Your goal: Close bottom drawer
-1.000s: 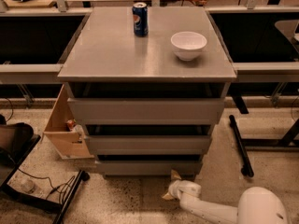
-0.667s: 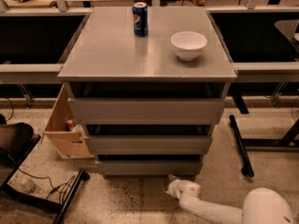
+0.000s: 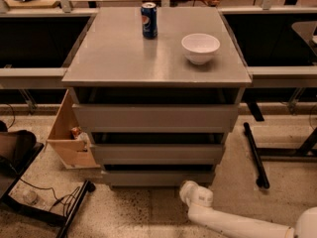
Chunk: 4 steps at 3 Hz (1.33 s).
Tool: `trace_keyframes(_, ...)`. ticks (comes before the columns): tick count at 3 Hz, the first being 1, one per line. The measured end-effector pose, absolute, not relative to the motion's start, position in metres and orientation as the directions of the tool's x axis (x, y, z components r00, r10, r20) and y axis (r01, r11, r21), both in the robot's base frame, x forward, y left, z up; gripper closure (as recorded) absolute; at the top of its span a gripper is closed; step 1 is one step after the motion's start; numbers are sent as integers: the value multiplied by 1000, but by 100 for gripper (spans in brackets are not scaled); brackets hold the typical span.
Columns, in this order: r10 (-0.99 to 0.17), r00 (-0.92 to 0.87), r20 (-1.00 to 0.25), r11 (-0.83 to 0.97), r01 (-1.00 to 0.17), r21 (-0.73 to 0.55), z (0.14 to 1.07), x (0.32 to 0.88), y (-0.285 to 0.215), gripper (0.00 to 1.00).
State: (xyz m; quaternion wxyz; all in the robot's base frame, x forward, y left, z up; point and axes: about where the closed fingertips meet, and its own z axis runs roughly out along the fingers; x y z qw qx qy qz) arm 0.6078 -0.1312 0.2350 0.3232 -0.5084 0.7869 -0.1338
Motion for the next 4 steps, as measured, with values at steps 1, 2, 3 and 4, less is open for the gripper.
trace_keyframes(1,-941,-176,-290,330,-676,-659,357,605,-75,100)
trace_keyframes(2,-976,-109,-188,212,-664,-717,427,591,-26,100)
trace_keyframes(3,-986,-129,-107,164,-618,-769,492,575,-11,100)
trace_keyframes(4,-975,-216,-46,153,-512,-845,563,539,-19,100)
